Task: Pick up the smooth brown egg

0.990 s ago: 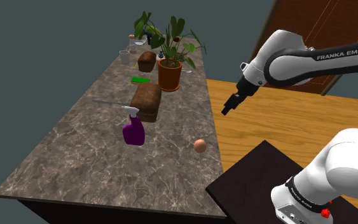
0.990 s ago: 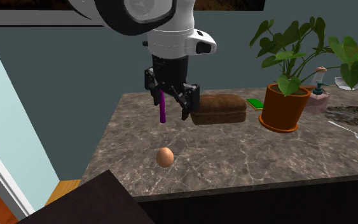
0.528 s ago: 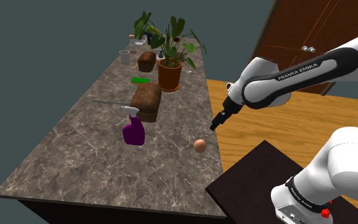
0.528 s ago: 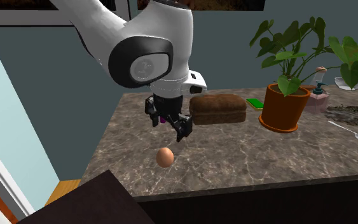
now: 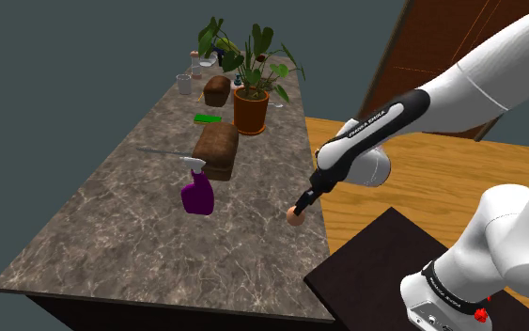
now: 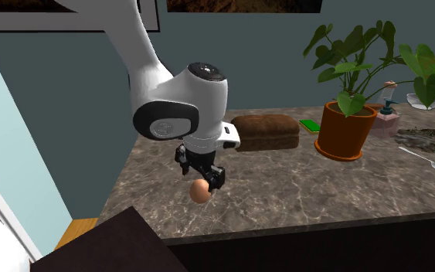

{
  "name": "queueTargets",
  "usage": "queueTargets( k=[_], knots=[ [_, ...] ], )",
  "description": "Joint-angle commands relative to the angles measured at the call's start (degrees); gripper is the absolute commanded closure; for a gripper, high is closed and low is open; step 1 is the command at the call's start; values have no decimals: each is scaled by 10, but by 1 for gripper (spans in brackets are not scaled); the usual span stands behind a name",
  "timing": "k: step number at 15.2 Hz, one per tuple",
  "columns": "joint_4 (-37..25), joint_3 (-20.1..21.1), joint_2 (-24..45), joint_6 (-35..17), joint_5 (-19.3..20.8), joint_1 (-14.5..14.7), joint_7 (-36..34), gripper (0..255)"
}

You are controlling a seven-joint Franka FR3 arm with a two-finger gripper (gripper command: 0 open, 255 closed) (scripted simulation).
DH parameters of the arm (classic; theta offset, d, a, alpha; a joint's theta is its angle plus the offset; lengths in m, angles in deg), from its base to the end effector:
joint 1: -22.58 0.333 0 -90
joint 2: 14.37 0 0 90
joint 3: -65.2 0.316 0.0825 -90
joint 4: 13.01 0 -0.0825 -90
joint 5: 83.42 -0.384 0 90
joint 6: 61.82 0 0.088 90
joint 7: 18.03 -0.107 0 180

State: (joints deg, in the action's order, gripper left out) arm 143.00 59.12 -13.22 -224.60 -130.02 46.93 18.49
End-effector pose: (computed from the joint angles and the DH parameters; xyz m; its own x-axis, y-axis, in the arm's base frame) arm 0.3889 0.0881 0.2213 0.9742 0.1652 0.1537 0.1985 -0.9514 -0.2354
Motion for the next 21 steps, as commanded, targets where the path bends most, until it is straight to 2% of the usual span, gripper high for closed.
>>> queueTargets(
  k=[1, 7, 9, 10, 19, 21],
  knots=[
    [-13, 9, 34, -14, -67, 5, 54, 0],
    [-43, 40, 100, -37, -189, -11, 165, 0],
    [-47, 43, 106, -38, -200, -13, 175, 0],
    [-46, 43, 106, -38, -198, -13, 174, 255],
    [-47, 43, 106, -38, -200, -13, 175, 255],
    [-35, 32, 84, -32, -160, -6, 138, 255]
  ],
)
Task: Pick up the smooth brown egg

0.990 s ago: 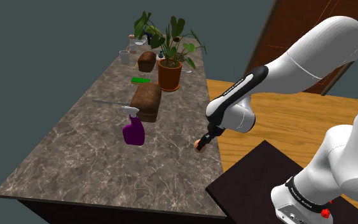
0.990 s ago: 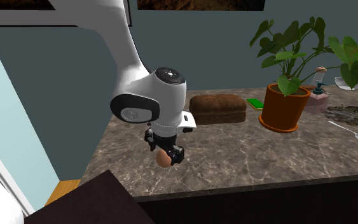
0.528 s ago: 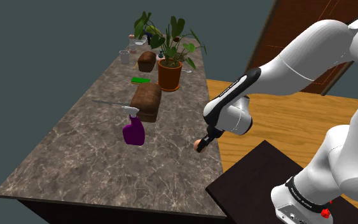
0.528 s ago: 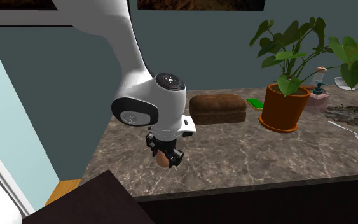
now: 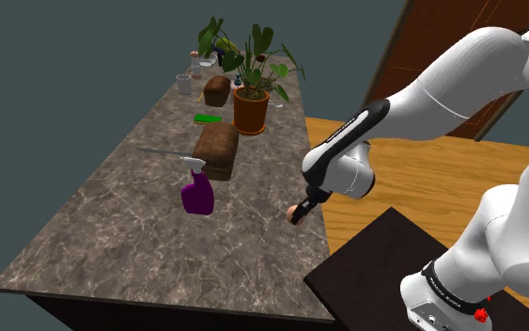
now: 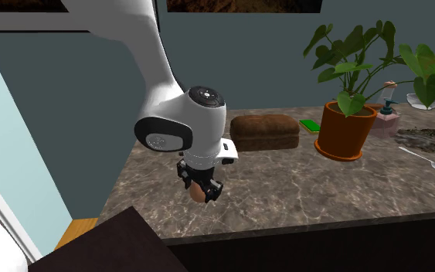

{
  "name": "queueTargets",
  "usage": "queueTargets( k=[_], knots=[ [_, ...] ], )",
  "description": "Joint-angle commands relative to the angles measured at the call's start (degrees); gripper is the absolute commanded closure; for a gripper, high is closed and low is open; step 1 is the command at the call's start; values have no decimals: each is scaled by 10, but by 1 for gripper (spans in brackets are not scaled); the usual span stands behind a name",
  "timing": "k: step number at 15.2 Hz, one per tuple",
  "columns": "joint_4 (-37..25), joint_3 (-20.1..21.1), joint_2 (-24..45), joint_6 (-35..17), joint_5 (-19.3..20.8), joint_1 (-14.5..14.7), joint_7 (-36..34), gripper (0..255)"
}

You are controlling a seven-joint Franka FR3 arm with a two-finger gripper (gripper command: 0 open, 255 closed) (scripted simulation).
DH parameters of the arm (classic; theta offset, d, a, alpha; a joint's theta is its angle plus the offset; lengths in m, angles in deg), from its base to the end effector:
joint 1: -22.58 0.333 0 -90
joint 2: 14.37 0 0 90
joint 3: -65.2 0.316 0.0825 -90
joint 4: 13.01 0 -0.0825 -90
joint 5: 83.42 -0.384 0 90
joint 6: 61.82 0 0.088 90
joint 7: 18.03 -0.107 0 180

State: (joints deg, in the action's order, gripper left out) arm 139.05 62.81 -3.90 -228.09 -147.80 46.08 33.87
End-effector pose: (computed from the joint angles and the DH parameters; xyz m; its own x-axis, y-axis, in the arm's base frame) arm 0.3882 0.0908 0.1764 0.9746 0.1636 0.1528 0.1971 -0.9509 -0.2387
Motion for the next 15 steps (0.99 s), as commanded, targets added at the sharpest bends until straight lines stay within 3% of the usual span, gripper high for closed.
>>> queueTargets(
  k=[1, 6, 12, 15],
  knots=[
    [10, -10, -20, 7, 38, 6, -34, 255],
    [33, -34, -75, 27, 140, 15, -126, 255],
    [51, -45, -138, 61, 256, 6, -225, 255],
    [53, -44, -150, 69, 275, 2, -241, 255]
  ],
)
